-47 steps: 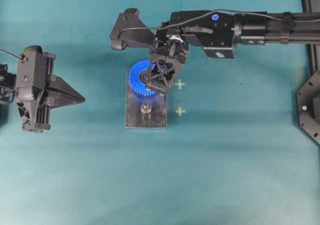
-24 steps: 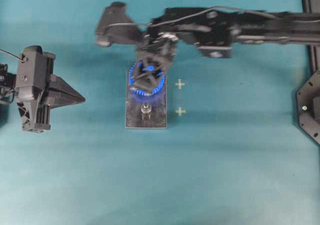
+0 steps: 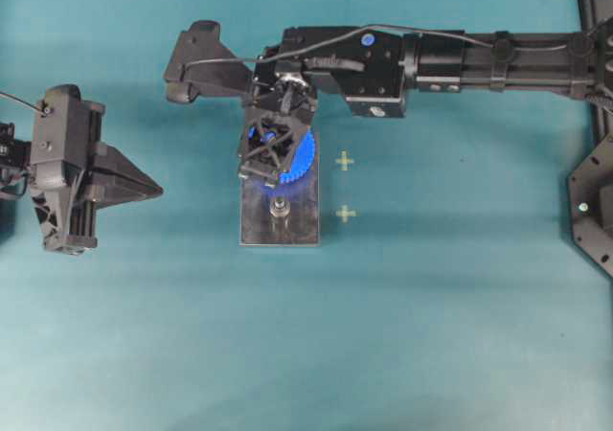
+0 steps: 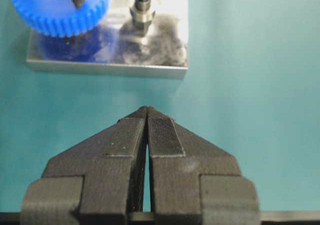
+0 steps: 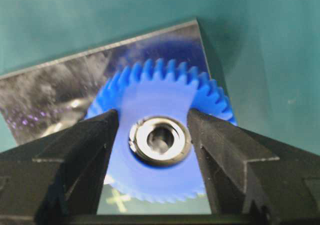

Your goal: Fit the large gear onto the shaft.

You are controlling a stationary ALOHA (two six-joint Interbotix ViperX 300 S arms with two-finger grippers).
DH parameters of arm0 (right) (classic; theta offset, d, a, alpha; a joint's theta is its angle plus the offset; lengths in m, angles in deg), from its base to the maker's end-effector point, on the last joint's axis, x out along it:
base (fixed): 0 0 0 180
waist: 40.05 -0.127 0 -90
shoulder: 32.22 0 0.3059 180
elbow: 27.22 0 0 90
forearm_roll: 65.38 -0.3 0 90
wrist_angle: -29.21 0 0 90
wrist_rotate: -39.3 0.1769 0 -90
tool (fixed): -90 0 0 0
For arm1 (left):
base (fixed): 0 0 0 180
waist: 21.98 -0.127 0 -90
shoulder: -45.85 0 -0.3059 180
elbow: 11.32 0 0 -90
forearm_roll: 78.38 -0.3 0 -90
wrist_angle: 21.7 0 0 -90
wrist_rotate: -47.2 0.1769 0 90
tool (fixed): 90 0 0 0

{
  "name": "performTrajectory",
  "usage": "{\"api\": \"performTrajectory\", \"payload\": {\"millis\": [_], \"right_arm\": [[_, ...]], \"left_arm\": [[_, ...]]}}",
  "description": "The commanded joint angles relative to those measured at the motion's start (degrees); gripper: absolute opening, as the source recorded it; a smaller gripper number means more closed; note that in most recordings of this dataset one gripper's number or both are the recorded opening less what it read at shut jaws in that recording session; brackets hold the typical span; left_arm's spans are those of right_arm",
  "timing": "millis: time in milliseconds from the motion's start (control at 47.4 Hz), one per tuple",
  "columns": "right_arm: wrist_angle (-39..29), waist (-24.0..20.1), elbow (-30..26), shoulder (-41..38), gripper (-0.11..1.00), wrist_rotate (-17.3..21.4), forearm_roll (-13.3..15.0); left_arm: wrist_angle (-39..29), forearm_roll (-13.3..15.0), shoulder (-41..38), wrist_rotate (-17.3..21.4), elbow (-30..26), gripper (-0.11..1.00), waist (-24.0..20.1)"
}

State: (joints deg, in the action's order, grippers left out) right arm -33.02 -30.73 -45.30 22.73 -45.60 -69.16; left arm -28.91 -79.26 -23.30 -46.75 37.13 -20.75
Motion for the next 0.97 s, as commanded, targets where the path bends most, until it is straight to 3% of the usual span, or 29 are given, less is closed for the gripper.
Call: {"api": "performTrajectory", "payload": {"millis": [0,464,697,823,950], "right_arm": [[-0.1,0.0,-1.0,1.8,0.70,-0.6,0.0],[-0.8,-0.6,-3.3,1.0,0.70,-0.6,0.1],[-4.5,-0.3,-7.8,7.0,0.70,-1.4,0.8],[-4.1,-0.6,-4.9,11.4,0.70,-2.1,1.1],[-1.6,-0.6,2.1,15.4,0.70,-2.2,1.1]], "left_arm": [[0.4,-0.1,0.4,-0.1,-0.5,0.00,0.1],[0.4,-0.1,0.2,-0.1,-0.8,0.00,0.1],[0.4,-0.1,0.4,0.0,-0.7,0.00,0.1],[0.4,-0.2,0.5,0.2,-0.4,0.00,0.1],[0.4,-0.1,0.5,0.3,-0.4,0.00,0.1]]}}
